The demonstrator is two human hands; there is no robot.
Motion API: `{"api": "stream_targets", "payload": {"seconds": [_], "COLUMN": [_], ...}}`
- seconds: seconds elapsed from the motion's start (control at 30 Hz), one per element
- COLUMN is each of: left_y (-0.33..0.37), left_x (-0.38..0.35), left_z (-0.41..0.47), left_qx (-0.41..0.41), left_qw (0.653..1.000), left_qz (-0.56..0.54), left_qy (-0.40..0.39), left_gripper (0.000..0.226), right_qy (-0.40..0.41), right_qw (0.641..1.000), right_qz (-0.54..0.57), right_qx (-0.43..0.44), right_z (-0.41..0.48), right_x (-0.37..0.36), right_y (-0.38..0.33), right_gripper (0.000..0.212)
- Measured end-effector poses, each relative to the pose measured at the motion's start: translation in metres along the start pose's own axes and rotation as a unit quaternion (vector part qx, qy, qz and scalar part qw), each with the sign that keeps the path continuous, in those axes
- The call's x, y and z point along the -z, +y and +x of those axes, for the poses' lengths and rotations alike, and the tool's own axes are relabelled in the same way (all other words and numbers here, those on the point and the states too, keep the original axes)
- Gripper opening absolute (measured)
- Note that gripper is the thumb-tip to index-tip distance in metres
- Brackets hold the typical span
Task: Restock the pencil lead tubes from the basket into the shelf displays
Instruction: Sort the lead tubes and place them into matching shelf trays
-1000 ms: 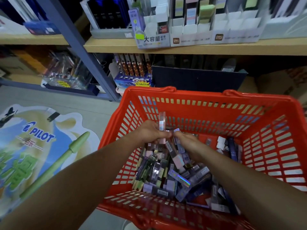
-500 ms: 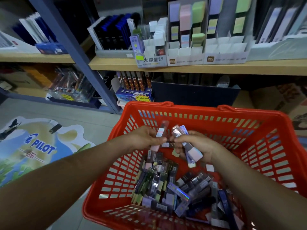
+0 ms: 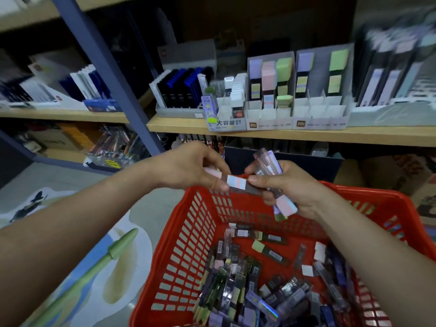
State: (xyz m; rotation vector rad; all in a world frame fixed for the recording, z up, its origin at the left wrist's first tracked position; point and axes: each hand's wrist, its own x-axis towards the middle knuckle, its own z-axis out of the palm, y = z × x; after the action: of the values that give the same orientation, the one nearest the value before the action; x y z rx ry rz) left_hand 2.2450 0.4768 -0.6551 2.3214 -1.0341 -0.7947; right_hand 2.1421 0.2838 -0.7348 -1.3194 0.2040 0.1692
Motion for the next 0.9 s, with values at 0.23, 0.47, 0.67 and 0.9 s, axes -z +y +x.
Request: {"api": "stream_targets", "payload": {"seconds": [0.23, 0.47, 0.67, 0.9], "left_y": [0.011, 0.035, 0.046, 0.059], "left_x": [0.032, 0.028, 0.025, 0.027], "left_z": [0.006, 0.020, 0.035, 0.057], "left_qx": [-0.026, -0.100, -0.105, -0.116], "left_qw": [0.945, 0.922, 0.900, 0.897], "left_qz": [-0.273, -0.324, -0.379, -0.352], "left_qy": [0.175, 0.189, 0.190, 0.241], "left_gripper": [0.019, 0.024, 0.025, 0.017], "right_qy": [0.016, -0.066, -0.027, 0.025], "right_qw": [1.000, 0.994, 0.999, 1.000], "right_qz": [-0.025, -0.069, 0.002, -0.013], "right_qx": [0.009, -0.052, -0.035, 0.014], "right_z": [0.005, -0.010, -0.013, -0.008], "right_x": [0.000, 0.006, 0.019, 0.037], "right_y": [-0.061, -0.099, -0.094, -0.102], "right_gripper": [0.004, 0.018, 0.023, 0.008]}}
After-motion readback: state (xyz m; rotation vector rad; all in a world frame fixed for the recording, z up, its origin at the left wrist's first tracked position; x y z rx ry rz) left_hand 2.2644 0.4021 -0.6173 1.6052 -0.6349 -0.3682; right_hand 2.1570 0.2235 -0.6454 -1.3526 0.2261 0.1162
